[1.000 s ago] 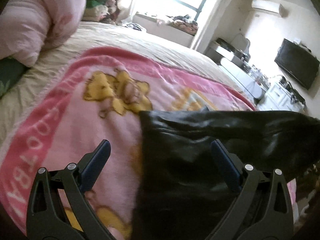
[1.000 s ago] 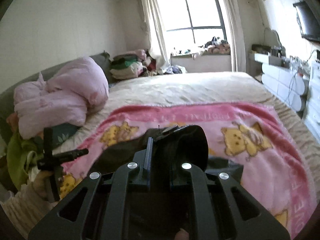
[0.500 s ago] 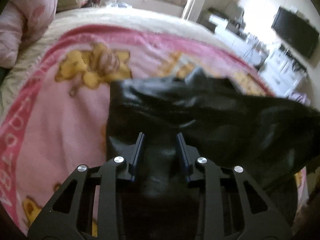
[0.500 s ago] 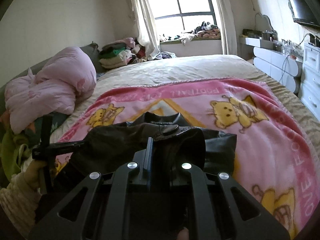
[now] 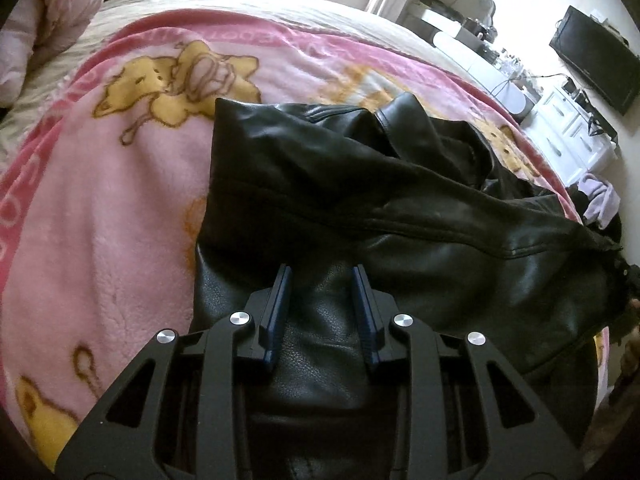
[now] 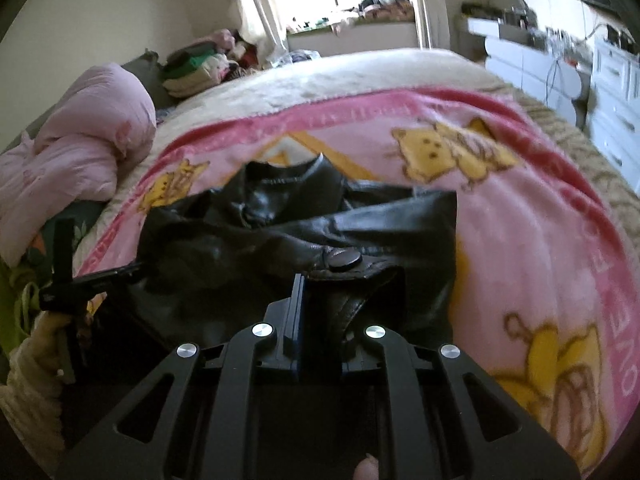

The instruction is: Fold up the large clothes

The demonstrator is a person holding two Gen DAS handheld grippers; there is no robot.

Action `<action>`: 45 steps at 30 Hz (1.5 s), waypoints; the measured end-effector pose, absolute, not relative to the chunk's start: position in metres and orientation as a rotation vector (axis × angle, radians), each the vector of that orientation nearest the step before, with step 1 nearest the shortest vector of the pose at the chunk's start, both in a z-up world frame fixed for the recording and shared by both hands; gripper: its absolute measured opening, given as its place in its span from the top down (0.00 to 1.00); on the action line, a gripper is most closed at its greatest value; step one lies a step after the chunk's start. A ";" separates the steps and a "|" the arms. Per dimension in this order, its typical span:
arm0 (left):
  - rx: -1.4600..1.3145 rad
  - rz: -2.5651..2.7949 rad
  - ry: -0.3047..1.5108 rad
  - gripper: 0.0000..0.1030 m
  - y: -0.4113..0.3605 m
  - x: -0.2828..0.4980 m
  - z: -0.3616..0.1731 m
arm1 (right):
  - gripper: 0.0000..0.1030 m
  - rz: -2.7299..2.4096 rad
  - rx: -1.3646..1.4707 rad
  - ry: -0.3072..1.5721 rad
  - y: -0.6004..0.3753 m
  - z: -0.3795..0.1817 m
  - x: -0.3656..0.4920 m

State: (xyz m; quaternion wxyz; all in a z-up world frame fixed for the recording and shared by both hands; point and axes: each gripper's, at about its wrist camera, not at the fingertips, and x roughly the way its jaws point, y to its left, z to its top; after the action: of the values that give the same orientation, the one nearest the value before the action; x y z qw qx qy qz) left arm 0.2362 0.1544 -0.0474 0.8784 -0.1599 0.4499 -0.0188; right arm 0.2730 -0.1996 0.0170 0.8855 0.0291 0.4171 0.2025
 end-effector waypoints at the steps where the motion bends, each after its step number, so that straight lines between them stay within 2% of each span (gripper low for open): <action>1: -0.333 -0.039 0.938 0.77 0.154 0.236 -0.048 | 0.71 0.401 0.051 0.875 -0.201 0.018 0.273; 2: -0.335 -0.040 0.939 0.77 0.154 0.236 -0.047 | 0.47 0.378 0.046 0.875 -0.203 0.020 0.272; 3: -0.331 -0.038 0.939 0.77 0.154 0.236 -0.047 | 0.35 0.361 0.047 0.857 -0.206 0.024 0.270; 8: -0.321 -0.032 0.941 0.77 0.153 0.237 -0.047 | 0.35 0.294 -0.008 0.736 -0.208 0.040 0.264; 11: -0.308 -0.025 0.941 0.77 0.152 0.237 -0.046 | 0.46 0.401 -0.021 0.737 -0.180 0.032 0.266; 12: -0.304 -0.022 0.941 0.77 0.151 0.237 -0.046 | 0.47 0.430 -0.047 0.745 -0.167 0.027 0.267; 18: -0.285 -0.016 0.941 0.77 0.148 0.236 -0.046 | 0.47 0.401 -0.262 0.915 -0.108 -0.026 0.294; 22: -0.281 -0.018 0.942 0.77 0.146 0.237 -0.045 | 0.47 0.406 -0.195 1.000 -0.115 -0.059 0.308; 30: -0.292 -0.018 0.927 0.77 0.150 0.235 -0.038 | 0.43 0.468 -0.111 0.899 -0.132 -0.026 0.283; 34: -0.273 -0.021 0.891 0.66 0.143 0.225 -0.013 | 0.39 0.509 -0.050 0.874 -0.140 -0.011 0.267; 39: -0.246 -0.089 0.892 0.66 0.118 0.215 0.001 | 0.38 0.557 -0.047 0.878 -0.134 -0.007 0.248; 42: -0.201 -0.125 0.952 0.63 0.097 0.215 -0.008 | 0.33 0.573 -0.056 0.909 -0.128 -0.012 0.241; 43: -0.183 -0.126 0.966 0.58 0.091 0.215 -0.013 | 0.33 0.562 -0.064 0.926 -0.127 -0.016 0.241; 45: -0.125 -0.112 0.980 0.57 0.081 0.217 -0.023 | 0.33 0.540 -0.080 0.982 -0.124 -0.029 0.244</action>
State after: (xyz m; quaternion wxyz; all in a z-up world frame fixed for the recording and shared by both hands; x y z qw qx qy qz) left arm 0.2167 0.0809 -0.0233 0.8790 -0.0600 0.4700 -0.0538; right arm 0.2442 -0.1243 -0.0294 0.8464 -0.0381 0.4655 0.2560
